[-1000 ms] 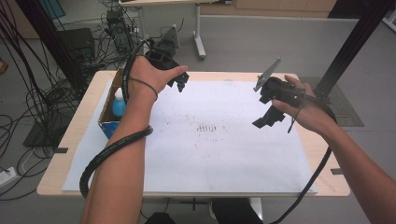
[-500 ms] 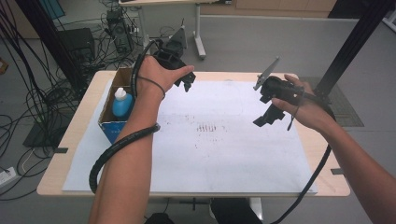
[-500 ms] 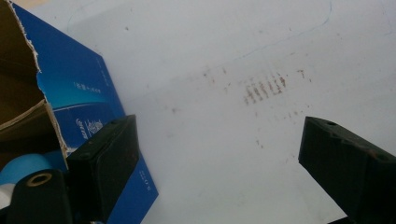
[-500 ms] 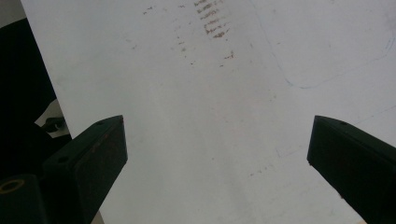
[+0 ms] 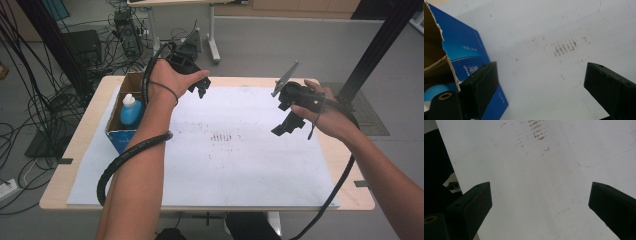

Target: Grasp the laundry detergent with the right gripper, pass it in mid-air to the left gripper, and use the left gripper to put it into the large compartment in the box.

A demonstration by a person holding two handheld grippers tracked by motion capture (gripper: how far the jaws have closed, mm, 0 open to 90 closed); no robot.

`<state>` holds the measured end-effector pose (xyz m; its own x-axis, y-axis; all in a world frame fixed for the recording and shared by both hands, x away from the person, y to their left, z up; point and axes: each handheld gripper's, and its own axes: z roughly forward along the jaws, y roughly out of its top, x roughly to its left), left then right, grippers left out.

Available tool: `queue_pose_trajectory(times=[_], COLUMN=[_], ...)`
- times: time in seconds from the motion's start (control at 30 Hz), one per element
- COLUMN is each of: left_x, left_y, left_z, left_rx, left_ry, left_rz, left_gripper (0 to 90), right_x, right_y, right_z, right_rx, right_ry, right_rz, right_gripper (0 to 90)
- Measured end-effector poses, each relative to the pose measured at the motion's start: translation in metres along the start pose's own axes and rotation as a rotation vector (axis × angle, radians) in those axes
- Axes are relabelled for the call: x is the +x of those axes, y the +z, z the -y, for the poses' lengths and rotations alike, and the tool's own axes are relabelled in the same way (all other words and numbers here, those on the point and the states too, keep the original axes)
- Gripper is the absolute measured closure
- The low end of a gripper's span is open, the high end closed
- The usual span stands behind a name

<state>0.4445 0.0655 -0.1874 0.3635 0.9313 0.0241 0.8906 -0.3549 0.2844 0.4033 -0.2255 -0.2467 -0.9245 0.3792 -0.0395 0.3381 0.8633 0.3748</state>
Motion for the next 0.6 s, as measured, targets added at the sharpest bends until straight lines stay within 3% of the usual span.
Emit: queue_pose_trajectory(times=[0.6], left_x=[0.0027], left_y=[-0.0005], left_z=[0.0015], left_rx=[-0.009], left_ry=[-0.002], left_rz=[0.0], left_gripper=[13.0], right_x=[0.0014], right_y=[-0.0003], right_z=[0.0006], right_rx=[0.011], right_ry=[-0.007], right_rz=[0.004], right_gripper=[4.9])
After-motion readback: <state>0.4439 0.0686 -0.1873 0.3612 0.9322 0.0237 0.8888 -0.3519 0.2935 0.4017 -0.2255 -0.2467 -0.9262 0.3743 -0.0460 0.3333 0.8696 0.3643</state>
